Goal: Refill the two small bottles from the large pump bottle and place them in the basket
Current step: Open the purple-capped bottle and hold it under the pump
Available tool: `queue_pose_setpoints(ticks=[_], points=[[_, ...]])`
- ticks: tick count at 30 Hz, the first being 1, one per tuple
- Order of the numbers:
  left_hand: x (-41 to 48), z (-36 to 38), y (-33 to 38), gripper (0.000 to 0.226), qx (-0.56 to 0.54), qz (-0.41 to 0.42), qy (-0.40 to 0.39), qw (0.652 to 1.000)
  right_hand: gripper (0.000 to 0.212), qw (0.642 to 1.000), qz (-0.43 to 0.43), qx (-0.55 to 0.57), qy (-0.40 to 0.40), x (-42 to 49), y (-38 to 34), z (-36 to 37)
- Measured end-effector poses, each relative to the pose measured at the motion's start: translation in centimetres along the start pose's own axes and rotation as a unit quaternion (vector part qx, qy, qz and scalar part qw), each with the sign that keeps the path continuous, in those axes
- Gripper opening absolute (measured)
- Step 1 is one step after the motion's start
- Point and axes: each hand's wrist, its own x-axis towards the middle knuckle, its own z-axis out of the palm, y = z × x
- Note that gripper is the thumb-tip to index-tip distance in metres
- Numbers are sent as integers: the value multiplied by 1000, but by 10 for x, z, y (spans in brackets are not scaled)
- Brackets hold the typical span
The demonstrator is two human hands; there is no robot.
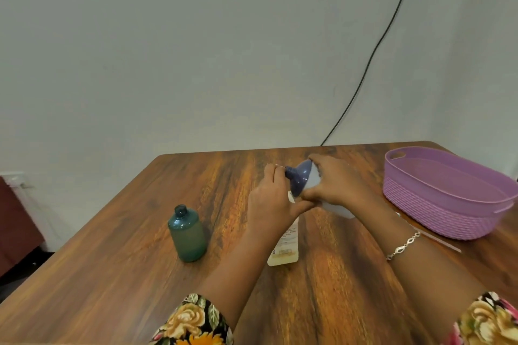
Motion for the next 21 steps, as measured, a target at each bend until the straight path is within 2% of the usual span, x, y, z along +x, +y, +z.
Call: queue_pose_setpoints(ticks=[7,14,21], points=[[-12,11,-4,76,-7,-6,8,1000,53,1000,10,-11,-15,-5,-2,8],[-4,1,-1,75,-5,18,22,1000,46,999,4,44,15,-2,5,7],[-15,10,-7,76,-21,17,27,999,57,999,9,29,-16,0,9,16]])
